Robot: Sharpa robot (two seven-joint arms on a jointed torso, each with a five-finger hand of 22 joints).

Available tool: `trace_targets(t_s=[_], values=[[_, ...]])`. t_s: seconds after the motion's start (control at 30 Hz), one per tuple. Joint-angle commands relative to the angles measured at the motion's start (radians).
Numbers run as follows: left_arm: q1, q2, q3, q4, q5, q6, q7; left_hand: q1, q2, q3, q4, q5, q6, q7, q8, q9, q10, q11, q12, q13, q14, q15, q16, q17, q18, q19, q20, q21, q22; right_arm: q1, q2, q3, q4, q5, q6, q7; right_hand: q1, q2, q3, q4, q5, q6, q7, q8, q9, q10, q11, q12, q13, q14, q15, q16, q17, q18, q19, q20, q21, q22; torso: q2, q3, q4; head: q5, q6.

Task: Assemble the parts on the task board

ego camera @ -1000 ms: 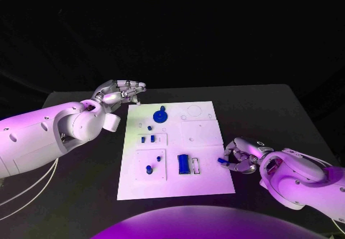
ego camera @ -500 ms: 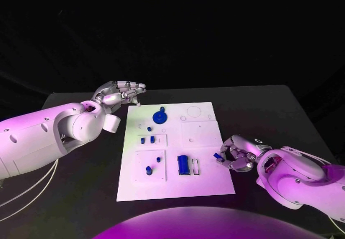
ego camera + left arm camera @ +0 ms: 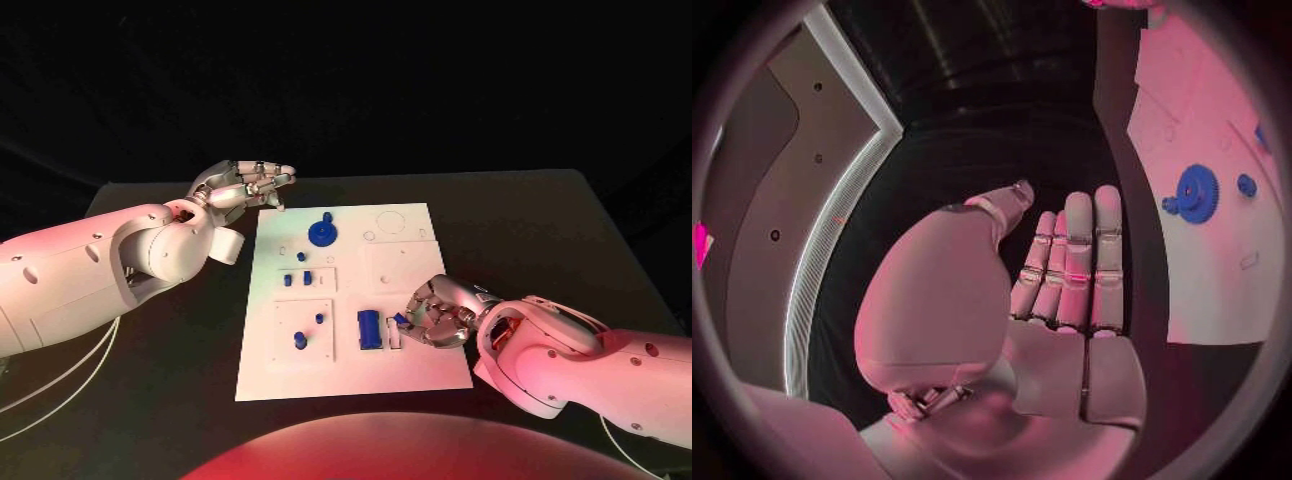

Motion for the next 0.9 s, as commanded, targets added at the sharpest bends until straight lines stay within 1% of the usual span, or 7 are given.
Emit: trace_targets(t_s=[0.03, 0.17, 0.3, 0.43, 0.63, 0.7, 0.9], values=[[0.000, 0.001, 0.001, 0.004, -0.001, 0.013, 0.006, 0.001, 0.008, -0.006, 0.001, 0.001, -0.005, -0.001, 0.003, 0.001, -0.005, 0.000, 0.006, 0.001, -0.009, 0.000, -0.001, -0.001, 0.005, 0.005, 0.004, -0.005, -0.002, -0.005, 0.013, 0.000, -0.006, 0.070, -0.017, -0.007, -0.009, 0.001, 0.084, -0.084, -0.001, 0.003, -0.007, 0.003, 0.000, 0.057, 0.002, -0.004, 0.174, 0.076, -0.003, -0.005, 0.124, -0.004, 0.084, -0.002, -0.006, 0.249, 0.000, 0.0006, -0.0014, 0.003, -0.002], [0.000, 0.000, 0.001, 0.005, -0.001, 0.014, 0.006, 0.001, 0.008, -0.006, 0.001, 0.001, -0.005, -0.001, 0.003, 0.001, -0.005, 0.000, 0.006, 0.001, -0.009, 0.000, -0.001, -0.001, 0.005, 0.005, 0.004, -0.005, -0.002, -0.008, 0.027, 0.000, -0.010, 0.084, -0.018, -0.008, -0.030, -0.002, 0.080, -0.086, -0.002, 0.004, -0.006, 0.003, 0.001, 0.057, 0.003, -0.003, 0.175, 0.077, -0.003, -0.005, 0.125, -0.003, 0.084, -0.001, -0.007, 0.249, 0.000, 0.0013, -0.0019, 0.005, -0.002], [0.000, 0.000, 0.001, 0.005, -0.001, 0.015, 0.005, 0.001, 0.008, -0.006, 0.001, 0.001, -0.005, -0.001, 0.003, 0.001, -0.005, 0.000, 0.006, 0.001, -0.009, 0.000, -0.001, -0.001, 0.005, 0.005, 0.004, -0.005, -0.002, -0.010, 0.036, 0.000, -0.015, 0.091, -0.013, -0.012, -0.056, -0.003, 0.065, -0.086, -0.005, 0.008, -0.006, 0.004, 0.003, 0.058, 0.004, 0.000, 0.177, 0.078, -0.002, -0.003, 0.129, -0.004, 0.085, -0.001, -0.004, 0.250, -0.001, 0.0009, -0.0032, 0.008, -0.002], [0.000, 0.000, 0.001, 0.005, -0.001, 0.015, 0.005, 0.001, 0.008, -0.006, 0.001, 0.001, -0.005, -0.001, 0.003, 0.001, -0.005, 0.000, 0.006, 0.001, -0.009, 0.000, -0.001, -0.001, 0.005, 0.005, 0.004, -0.005, -0.002, -0.011, 0.039, 0.000, -0.019, 0.089, 0.000, -0.021, -0.073, -0.002, 0.055, -0.085, -0.006, 0.009, -0.005, 0.004, 0.003, 0.059, 0.004, 0.000, 0.177, 0.078, -0.002, -0.003, 0.129, -0.004, 0.085, -0.001, -0.004, 0.250, -0.001, 0.0008, -0.0025, 0.008, -0.002], [0.000, 0.000, 0.001, 0.005, -0.001, 0.016, 0.004, 0.001, 0.008, -0.006, 0.001, 0.001, -0.005, -0.001, 0.003, 0.001, -0.005, 0.000, 0.006, 0.001, -0.009, 0.000, -0.001, -0.001, 0.005, 0.005, 0.004, -0.005, -0.002, -0.011, 0.043, 0.000, -0.022, 0.084, 0.016, -0.027, -0.111, -0.005, 0.024, -0.080, -0.006, 0.022, -0.008, 0.010, 0.007, 0.062, 0.002, 0.011, 0.183, 0.079, -0.003, -0.001, 0.134, -0.005, 0.087, -0.001, 0.000, 0.251, -0.001, 0.0007, -0.0024, 0.008, -0.002], [0.000, 0.000, 0.001, 0.005, -0.001, 0.016, 0.004, 0.001, 0.008, -0.006, 0.001, 0.001, -0.005, -0.001, 0.003, 0.001, -0.005, 0.000, 0.006, 0.001, -0.009, 0.000, -0.001, -0.001, 0.005, 0.005, 0.004, -0.005, -0.002, -0.012, 0.045, 0.000, -0.023, 0.082, 0.021, -0.029, -0.131, -0.010, 0.001, -0.076, -0.008, 0.027, -0.009, 0.013, 0.008, 0.064, 0.001, 0.017, 0.186, 0.079, -0.004, -0.001, 0.134, -0.005, 0.087, -0.002, 0.001, 0.251, 0.000, 0.0007, -0.0018, 0.008, -0.002], [0.000, -0.001, 0.001, 0.006, -0.001, 0.017, 0.002, 0.000, 0.008, -0.007, 0.002, 0.001, -0.005, -0.001, 0.005, 0.001, -0.006, 0.000, 0.007, 0.001, -0.010, 0.000, -0.001, -0.001, 0.005, 0.005, 0.004, -0.005, -0.002, -0.012, 0.050, 0.000, -0.025, 0.074, 0.026, -0.031, -0.156, -0.006, -0.028, -0.065, -0.008, 0.032, -0.010, 0.015, 0.006, 0.068, 0.000, 0.028, 0.192, 0.079, -0.005, 0.000, 0.138, -0.006, 0.089, -0.003, 0.005, 0.252, -0.001, 0.0008, -0.0019, 0.008, -0.002]])
